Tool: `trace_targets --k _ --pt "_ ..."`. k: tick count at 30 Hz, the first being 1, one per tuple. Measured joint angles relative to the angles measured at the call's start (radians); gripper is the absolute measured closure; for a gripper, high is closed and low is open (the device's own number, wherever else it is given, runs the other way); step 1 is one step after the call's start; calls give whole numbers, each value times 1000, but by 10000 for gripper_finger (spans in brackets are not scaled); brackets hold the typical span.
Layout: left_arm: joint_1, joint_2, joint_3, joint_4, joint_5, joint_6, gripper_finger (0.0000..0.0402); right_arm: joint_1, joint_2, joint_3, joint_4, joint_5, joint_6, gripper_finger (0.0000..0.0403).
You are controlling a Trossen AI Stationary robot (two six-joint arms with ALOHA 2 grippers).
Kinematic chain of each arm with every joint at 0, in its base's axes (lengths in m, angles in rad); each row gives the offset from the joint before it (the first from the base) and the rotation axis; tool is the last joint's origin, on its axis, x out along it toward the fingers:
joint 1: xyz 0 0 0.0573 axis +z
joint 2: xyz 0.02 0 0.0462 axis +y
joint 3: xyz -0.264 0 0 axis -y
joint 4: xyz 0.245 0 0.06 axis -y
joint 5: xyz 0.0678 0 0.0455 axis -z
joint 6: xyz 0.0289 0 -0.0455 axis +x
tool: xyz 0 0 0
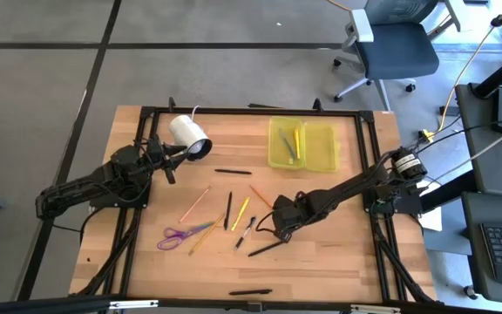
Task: Pick & place school supplies into a supply box
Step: Put the orange pencil into the yellow supply box
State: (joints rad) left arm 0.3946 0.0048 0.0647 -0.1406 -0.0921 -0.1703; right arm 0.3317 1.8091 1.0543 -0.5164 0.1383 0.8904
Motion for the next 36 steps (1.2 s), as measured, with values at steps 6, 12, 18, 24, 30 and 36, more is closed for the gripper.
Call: trace_targets --k 6,12,18,24,30,36 --pt "0 0 0 0 0 0 274 0 17 0 -36 2 23 234" --pt "0 0 0 -1 0 0 274 0 52 5 -46 18 -3 265" --pt "0 4 0 0 0 0 274 0 60 5 -50 31 -9 314" --pt "0 4 0 0 0 0 274 0 61 4 -50 37 -10 367" --pt "0 4 0 0 0 0 274 0 64 27 -94 36 -9 374" --pt "0 4 0 0 0 0 274 -1 40 77 -183 36 -32 375"
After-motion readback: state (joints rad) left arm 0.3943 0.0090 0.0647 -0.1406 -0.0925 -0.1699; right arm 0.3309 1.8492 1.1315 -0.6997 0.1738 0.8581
